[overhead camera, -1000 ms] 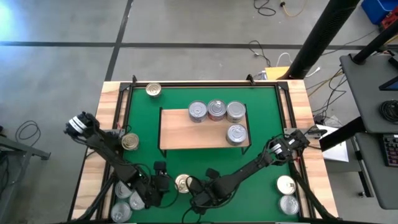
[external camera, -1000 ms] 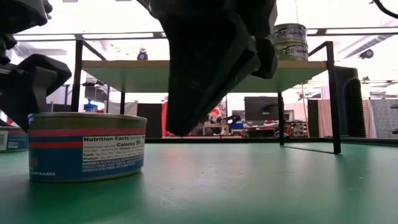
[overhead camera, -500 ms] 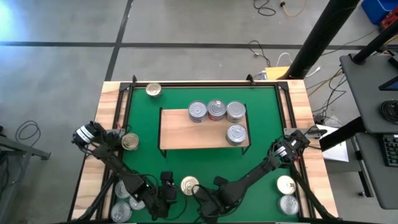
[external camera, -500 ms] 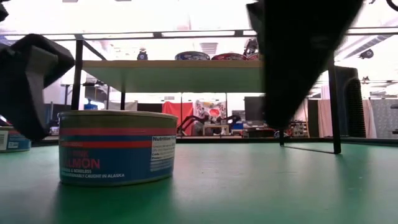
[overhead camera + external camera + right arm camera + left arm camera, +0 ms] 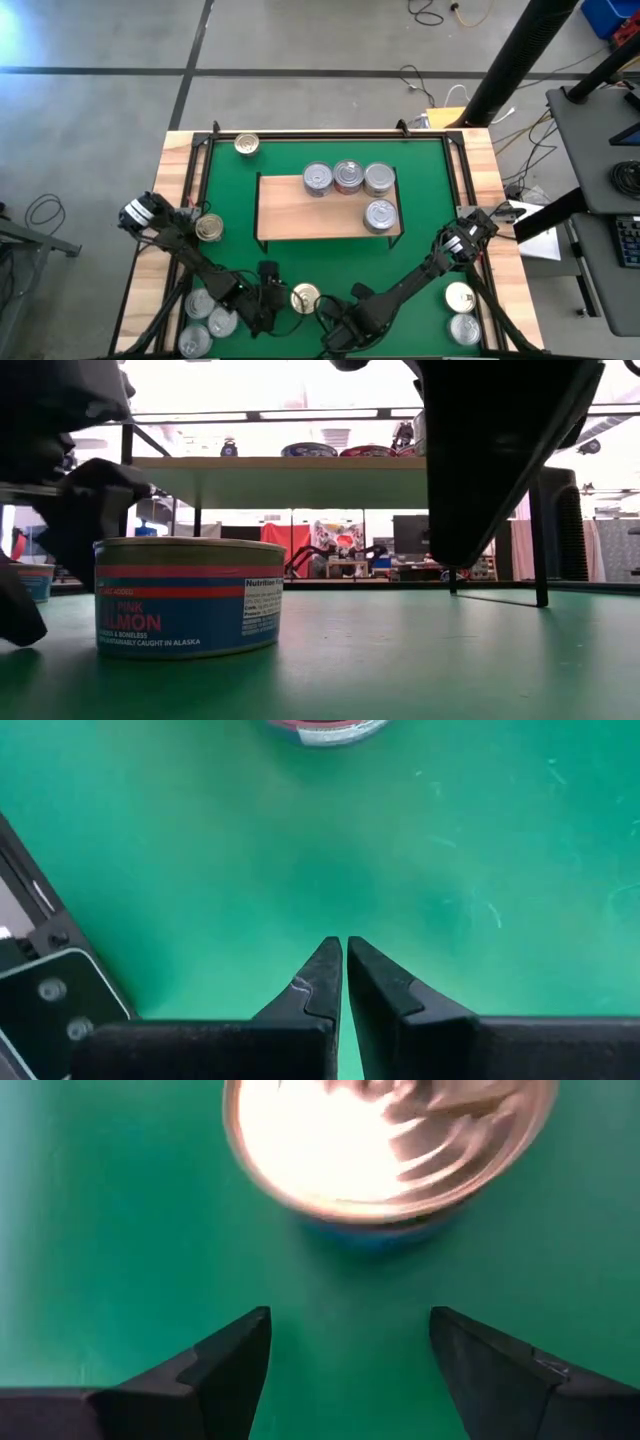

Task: Stack canned seafood by type on shelf
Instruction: Put the middle right blue and pink tuna can on the shelf

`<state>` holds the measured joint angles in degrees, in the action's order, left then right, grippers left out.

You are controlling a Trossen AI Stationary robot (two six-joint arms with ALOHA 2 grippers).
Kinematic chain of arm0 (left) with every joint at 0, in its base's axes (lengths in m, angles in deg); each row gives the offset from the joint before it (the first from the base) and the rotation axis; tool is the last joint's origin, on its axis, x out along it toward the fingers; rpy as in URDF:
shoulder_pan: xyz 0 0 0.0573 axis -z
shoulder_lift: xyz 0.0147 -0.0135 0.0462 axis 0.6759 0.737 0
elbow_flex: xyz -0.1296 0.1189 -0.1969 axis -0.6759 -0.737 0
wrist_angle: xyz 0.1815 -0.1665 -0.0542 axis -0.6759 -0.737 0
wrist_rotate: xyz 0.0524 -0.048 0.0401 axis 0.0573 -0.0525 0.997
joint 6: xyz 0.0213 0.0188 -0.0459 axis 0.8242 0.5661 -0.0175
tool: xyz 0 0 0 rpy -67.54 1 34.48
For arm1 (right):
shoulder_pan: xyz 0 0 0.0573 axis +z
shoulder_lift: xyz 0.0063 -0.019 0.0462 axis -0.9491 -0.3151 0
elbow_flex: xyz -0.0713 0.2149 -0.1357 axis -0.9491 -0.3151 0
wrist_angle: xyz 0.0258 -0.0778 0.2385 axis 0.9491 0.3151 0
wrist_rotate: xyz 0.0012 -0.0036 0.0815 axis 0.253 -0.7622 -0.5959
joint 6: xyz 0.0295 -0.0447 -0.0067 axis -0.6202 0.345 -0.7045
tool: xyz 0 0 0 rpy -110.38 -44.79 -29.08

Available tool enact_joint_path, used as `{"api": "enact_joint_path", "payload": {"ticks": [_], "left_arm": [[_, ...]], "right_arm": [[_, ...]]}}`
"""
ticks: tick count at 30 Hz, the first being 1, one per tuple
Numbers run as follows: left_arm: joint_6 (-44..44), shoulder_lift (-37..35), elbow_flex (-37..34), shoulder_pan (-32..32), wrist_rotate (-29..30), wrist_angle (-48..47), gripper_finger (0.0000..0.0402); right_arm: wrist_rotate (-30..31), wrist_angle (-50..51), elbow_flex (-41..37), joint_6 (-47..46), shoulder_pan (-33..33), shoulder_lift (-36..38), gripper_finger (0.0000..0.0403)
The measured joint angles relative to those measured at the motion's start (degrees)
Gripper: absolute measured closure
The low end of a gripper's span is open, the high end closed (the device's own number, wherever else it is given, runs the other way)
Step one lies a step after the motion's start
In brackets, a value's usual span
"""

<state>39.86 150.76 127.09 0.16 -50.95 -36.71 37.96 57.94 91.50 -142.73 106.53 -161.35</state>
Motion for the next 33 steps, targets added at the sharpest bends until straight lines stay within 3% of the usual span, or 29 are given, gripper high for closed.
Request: {"api": "enact_joint_path", "payload": {"ticks": [4, 10, 16, 21, 28, 33], "left_arm": [[5.6, 0.3, 0.0, -0.2, 0.0, 5.2, 0.0143], [6.0, 0.2, 2.1, 0.7, -1.9, 7.9, 0.0143], [2.3, 0.1, 3.3, 3.1, -2.7, 4.8, 0.0143], [-0.2, 0.2, -0.1, 2.7, 1.4, 2.5, 0.0143], [6.0, 0.2, -5.4, 0.4, 0.9, 15.2, 0.0143], [6.8, 0.4, -5.5, 0.0, -0.1, 17.9, 0.0143]], "right_arm": [[-0.2, -0.4, 0.0, -2.9, 0.1, 0.0, 0.0390], [-0.6, -0.8, 0.0, -5.3, 0.6, 0.0, 0.0390], [-0.7, -0.8, 0.0, -6.1, 0.7, 0.0, 0.0390], [-0.2, -0.8, -0.2, -8.9, 0.4, 0.0, 0.0390], [-0.3, -1.3, -0.6, -18.2, -2.4, -0.8, 0.0390], [-0.3, -6.1, -0.6, -20.3, -3.3, -1.7, 0.0390]]}}
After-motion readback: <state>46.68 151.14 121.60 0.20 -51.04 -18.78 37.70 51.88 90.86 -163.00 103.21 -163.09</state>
